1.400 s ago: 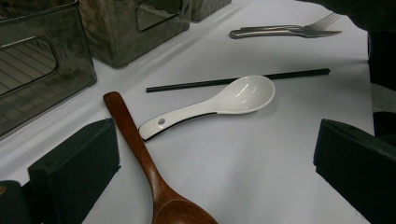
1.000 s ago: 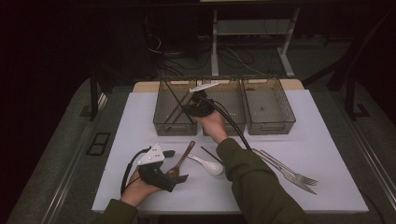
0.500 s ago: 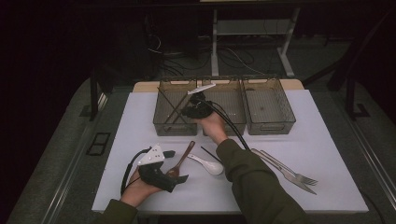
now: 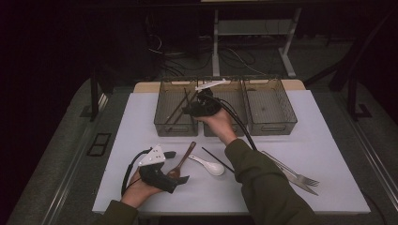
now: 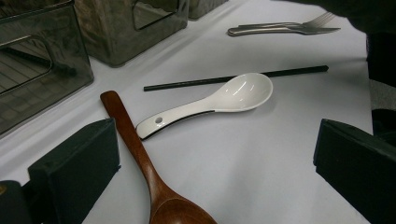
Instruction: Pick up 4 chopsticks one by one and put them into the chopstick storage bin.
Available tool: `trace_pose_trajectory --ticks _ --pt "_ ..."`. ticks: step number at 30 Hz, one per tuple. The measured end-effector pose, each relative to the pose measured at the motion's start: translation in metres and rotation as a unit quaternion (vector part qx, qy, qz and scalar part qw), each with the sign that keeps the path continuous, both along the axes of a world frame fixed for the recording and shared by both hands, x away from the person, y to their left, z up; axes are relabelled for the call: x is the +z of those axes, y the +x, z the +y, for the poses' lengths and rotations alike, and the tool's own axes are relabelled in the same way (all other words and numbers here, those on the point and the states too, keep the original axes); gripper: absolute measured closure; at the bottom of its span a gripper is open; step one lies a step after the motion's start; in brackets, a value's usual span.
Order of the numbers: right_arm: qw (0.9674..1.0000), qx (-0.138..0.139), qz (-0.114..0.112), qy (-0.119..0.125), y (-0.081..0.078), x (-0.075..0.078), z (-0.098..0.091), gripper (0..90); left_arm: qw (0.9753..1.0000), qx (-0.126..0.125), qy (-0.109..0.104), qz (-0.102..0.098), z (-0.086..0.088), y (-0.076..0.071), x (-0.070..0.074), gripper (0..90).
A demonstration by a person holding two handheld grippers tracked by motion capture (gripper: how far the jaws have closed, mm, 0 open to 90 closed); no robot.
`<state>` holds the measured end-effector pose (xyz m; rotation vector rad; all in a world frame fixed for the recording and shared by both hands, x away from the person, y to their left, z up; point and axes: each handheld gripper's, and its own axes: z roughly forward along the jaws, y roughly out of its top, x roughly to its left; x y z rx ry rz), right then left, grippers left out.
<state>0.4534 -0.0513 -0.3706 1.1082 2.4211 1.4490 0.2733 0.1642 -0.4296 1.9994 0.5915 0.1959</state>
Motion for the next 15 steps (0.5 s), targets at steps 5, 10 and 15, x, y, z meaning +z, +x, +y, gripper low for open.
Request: trace_pose_trajectory --ticks 5,10,15 --pt "0.9999 0.001 -0.008 0.013 -0.008 0.007 -0.019 46.4 1.0000 0.001 0.000 0.000 0.000 0.000 0.000 0.0" --pt "0.9999 -0.002 -0.014 0.010 -0.016 0.011 -0.037 44.0 1.0000 0.001 0.002 0.001 0.000 0.000 0.000 0.0" --pt "0.9999 0.001 -0.013 0.008 -0.023 0.010 -0.055 41.1 1.0000 0.002 0.001 0.002 0.000 0.001 -0.001 0.0"
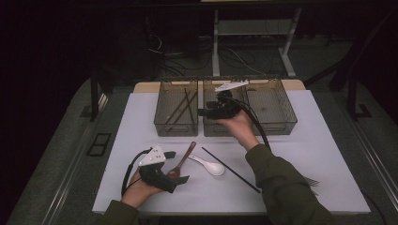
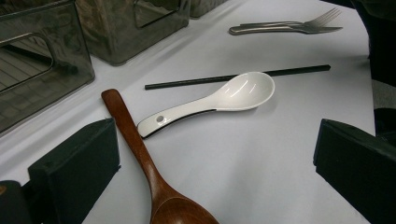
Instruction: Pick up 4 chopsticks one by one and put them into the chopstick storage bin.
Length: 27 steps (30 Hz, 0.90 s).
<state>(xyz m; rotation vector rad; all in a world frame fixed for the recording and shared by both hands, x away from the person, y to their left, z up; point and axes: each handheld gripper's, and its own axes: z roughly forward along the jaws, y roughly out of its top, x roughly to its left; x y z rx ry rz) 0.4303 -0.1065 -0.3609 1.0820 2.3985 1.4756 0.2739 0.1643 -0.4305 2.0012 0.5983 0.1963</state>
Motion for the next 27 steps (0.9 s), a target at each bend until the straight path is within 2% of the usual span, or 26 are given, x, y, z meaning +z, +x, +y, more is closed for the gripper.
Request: trace_pose_trajectory --ticks 6,11,19,27 --pt "0.9999 0.007 0.012 0.009 -0.011 -0.003 -0.022 39.3 1.0000 0.001 0.000 0.001 0.000 0.000 0.000 0.0" --pt "0.9998 0.015 0.010 0.010 -0.022 -0.004 -0.039 38.1 1.0000 0.002 -0.001 0.001 0.000 0.000 0.000 0.0" --pt "0.9997 0.015 0.020 -0.002 -0.041 -0.009 -0.067 36.0 1.0000 0.004 0.000 0.002 0.000 0.000 -0.001 0.0" --pt "0.9994 0.017 0.029 -0.012 -0.059 -0.014 -0.087 35.0 1.0000 0.005 0.000 0.002 0.000 0.000 -0.001 0.0"
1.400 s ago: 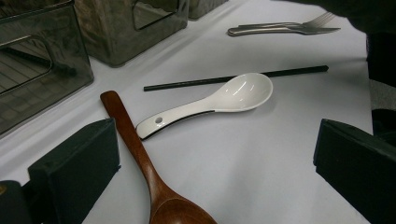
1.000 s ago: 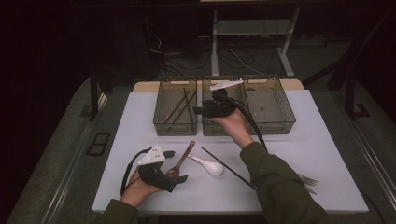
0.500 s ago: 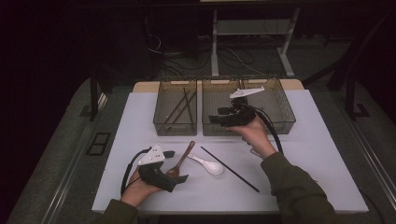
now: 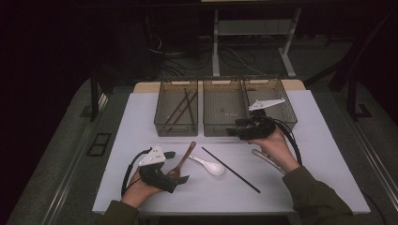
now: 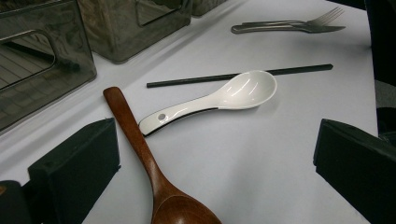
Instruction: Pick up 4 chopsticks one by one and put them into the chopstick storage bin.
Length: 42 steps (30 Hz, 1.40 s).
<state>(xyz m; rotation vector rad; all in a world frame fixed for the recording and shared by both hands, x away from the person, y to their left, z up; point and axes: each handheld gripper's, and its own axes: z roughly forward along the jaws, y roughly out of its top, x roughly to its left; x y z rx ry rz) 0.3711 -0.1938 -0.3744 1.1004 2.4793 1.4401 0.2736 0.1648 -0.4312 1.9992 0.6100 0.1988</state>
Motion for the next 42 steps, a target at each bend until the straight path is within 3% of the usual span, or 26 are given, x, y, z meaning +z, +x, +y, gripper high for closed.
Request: trace_pose_trajectory --ticks 9,23,32,37,42 --pt "0.9996 0.012 0.001 -0.027 -0.024 -0.003 -0.016 29.0 1.0000 0.000 0.001 -0.001 0.001 0.000 0.000 0.0" --pt "0.9956 0.005 0.015 -0.093 -0.054 -0.010 -0.036 32.3 1.0000 0.001 0.001 -0.002 0.001 -0.001 0.001 0.0" --pt "0.9883 0.014 0.052 -0.142 -0.059 -0.012 -0.031 46.7 1.0000 0.000 0.003 -0.003 0.000 -0.002 0.001 0.0" --pt "0.9814 0.026 0.078 -0.173 -0.060 -0.017 -0.022 53.1 1.0000 0.000 0.003 -0.002 0.000 -0.002 0.001 0.0" --pt "0.9723 0.049 0.096 -0.207 -0.063 -0.021 -0.011 60.2 1.0000 0.000 0.003 -0.002 0.000 -0.002 0.001 0.0"
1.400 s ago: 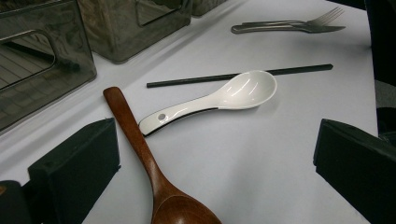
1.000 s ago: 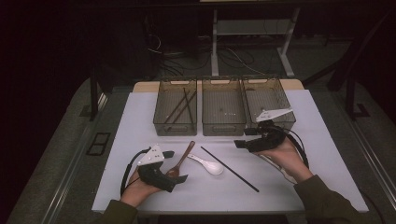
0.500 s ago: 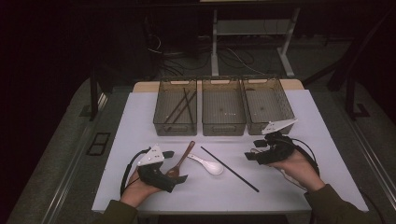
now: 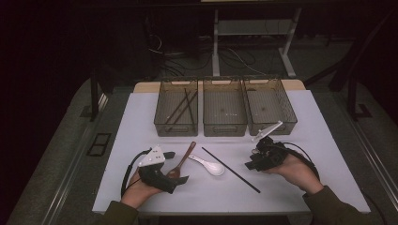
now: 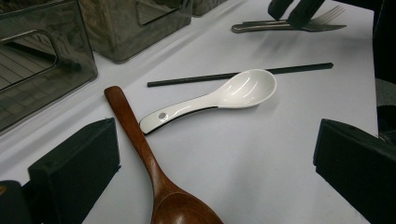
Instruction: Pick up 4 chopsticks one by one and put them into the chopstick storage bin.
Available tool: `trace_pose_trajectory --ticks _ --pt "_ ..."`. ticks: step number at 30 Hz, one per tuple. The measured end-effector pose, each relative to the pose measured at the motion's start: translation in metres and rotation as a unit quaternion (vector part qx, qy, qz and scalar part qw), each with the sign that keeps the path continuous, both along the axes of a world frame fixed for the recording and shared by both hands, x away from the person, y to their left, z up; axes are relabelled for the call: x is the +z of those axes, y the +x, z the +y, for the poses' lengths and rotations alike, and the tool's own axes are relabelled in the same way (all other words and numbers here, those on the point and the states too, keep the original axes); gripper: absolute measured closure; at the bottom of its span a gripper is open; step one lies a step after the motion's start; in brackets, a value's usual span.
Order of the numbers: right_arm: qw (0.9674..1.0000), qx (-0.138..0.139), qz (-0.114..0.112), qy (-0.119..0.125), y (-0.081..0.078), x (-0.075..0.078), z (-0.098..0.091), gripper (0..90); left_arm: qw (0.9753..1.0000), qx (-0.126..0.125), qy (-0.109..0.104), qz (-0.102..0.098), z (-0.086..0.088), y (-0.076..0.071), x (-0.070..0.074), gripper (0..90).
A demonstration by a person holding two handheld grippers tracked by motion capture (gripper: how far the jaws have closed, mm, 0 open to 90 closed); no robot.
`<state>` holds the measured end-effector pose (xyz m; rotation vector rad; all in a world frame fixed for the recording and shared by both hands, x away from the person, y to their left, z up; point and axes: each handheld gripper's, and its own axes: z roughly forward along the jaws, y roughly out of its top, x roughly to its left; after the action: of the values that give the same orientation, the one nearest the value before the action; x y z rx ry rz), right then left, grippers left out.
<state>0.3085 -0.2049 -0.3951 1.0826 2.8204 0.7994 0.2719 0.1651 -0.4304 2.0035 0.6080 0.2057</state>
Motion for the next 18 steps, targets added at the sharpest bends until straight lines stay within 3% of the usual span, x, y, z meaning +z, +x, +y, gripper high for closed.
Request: trace_pose_trajectory --ticks 8,18 --pt "0.9986 0.031 0.027 -0.032 -0.005 -0.006 0.020 66.5 1.0000 0.000 0.000 0.000 0.000 0.000 0.000 0.0" --pt "0.9931 0.065 0.048 -0.085 -0.006 -0.019 0.038 71.9 1.0000 0.001 -0.001 0.000 0.000 0.000 0.000 0.0"
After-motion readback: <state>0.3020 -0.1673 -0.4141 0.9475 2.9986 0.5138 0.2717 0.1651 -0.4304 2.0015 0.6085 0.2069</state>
